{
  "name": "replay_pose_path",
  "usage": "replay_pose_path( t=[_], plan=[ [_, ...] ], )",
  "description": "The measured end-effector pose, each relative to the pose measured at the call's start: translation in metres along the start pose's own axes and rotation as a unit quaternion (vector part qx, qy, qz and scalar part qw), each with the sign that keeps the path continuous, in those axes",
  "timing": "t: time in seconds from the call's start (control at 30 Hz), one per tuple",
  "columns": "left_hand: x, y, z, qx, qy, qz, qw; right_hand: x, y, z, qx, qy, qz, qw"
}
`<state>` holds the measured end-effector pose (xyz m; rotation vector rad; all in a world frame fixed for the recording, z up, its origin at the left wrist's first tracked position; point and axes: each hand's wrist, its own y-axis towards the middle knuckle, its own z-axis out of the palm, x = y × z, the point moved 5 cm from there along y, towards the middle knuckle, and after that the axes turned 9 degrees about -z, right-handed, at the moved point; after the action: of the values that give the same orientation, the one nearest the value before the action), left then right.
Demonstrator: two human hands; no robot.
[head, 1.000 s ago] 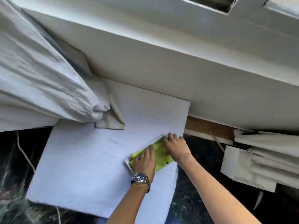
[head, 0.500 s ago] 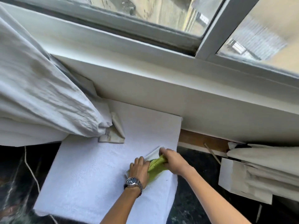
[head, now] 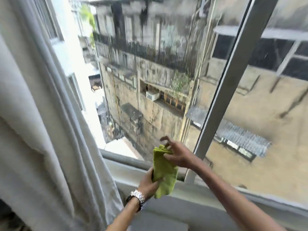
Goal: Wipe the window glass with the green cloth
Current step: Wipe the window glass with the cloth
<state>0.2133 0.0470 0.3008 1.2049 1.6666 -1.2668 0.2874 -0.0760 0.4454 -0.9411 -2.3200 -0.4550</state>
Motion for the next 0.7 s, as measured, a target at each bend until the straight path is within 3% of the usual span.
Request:
replay_pose_path(
  t=[0.1, 0.2, 0.27, 0.33, 0.4, 0.5, 0.53, 0.6, 0.7],
  plan=[
    [-0.149, 0.003, -0.060, -0.062, -0.011, 0.120, 0.991, 0.105, 0.039, -0.123, -0.123, -0.104, -0.105, 0.981],
    [-0.284, -0.005, -0.108, -0.097, -0.013, 0.223, 0.970, 0.191, 0.061, -0.223, -0.238, -0.217, -0.185, 0.928],
    [-0.359, -0.021, -0.141, -0.116, 0.041, 0.281, 0.952, 0.240, 0.072, -0.279, -0.299, -0.293, -0.220, 0.881],
    [-0.413, -0.044, -0.181, -0.251, 0.132, 0.346, 0.894, 0.271, 0.083, -0.314, -0.321, -0.394, -0.235, 0.829],
    [-0.446, -0.066, -0.222, -0.374, 0.137, 0.392, 0.829, 0.286, 0.092, -0.330, -0.333, -0.502, -0.222, 0.767],
    [-0.470, -0.080, -0.271, -0.462, 0.140, 0.403, 0.778, 0.288, 0.097, -0.330, -0.389, -0.626, -0.161, 0.656],
    [-0.475, -0.078, -0.286, -0.477, 0.161, 0.405, 0.763, 0.286, 0.098, -0.325, -0.408, -0.640, -0.139, 0.636],
    [-0.487, -0.069, -0.313, -0.505, 0.223, 0.401, 0.731, 0.279, 0.104, -0.312, -0.444, -0.615, -0.123, 0.639],
    [-0.502, -0.051, -0.345, -0.542, 0.308, 0.401, 0.672, 0.265, 0.115, -0.287, -0.491, -0.535, -0.085, 0.682]
  ],
)
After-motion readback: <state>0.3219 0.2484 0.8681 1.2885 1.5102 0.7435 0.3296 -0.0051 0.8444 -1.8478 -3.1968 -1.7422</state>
